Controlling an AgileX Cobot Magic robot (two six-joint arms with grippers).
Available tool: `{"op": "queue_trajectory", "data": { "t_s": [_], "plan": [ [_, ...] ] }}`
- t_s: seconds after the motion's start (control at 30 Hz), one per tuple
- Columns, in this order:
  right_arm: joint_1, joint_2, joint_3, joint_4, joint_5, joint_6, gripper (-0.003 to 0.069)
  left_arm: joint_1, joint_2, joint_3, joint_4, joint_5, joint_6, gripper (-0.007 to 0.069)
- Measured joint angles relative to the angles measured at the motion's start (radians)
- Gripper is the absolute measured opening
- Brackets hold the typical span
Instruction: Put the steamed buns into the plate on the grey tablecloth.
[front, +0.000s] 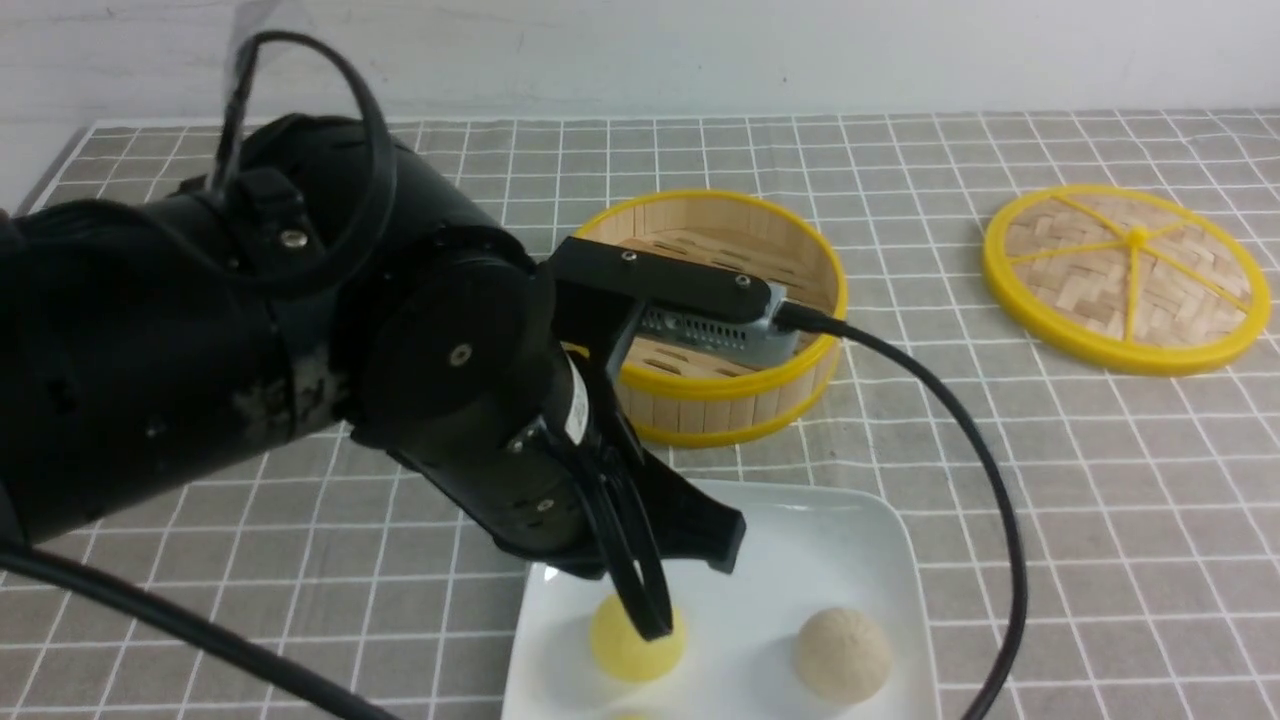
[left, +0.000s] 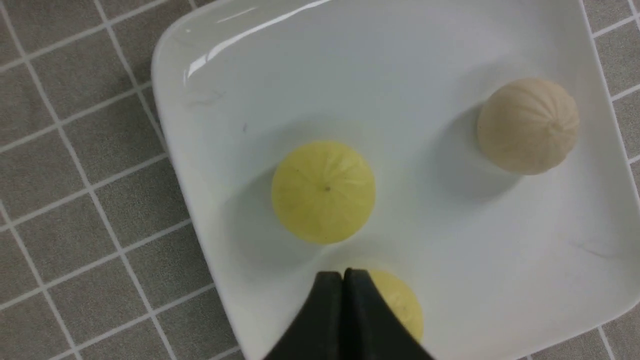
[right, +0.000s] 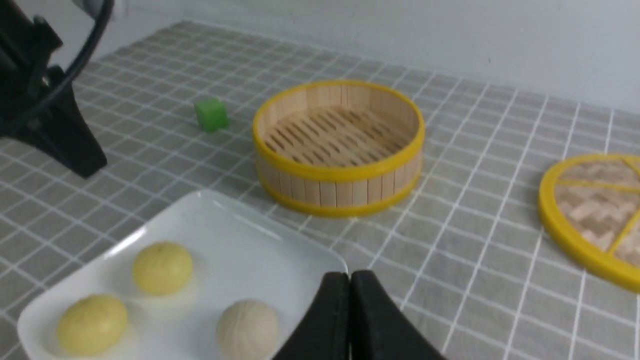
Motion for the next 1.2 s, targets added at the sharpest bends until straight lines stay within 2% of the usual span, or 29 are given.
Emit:
{"op": "queue_trajectory", "data": {
  "t_s": [0.07, 0.2, 0.97, 1.07, 1.2],
  "plan": [
    [0.000, 0.001, 0.022, 0.000, -0.077, 0.000, 0.0023, 0.000, 0.000, 0.000, 0.002, 0.000, 0.000, 0.0001],
    [0.000, 0.001, 0.027, 0.000, -0.133, 0.000, 0.0029, 0.000, 0.000, 0.000, 0.005, 0.000, 0.000, 0.0001],
    [0.000, -0.002, 0.049, -0.006, -0.162, 0.000, 0.0060, 0.000, 0.000, 0.000, 0.015, 0.000, 0.000, 0.0015],
    [-0.029, -0.012, 0.103, -0.018, -0.192, 0.000, 0.0064, 0.000, 0.000, 0.000, 0.015, 0.000, 0.001, 0.0018],
    [-0.163, -0.058, 0.237, -0.024, -0.206, 0.000, 0.0067, 0.000, 0.000, 0.000, 0.031, 0.000, 0.001, 0.0021]
  ]
}}
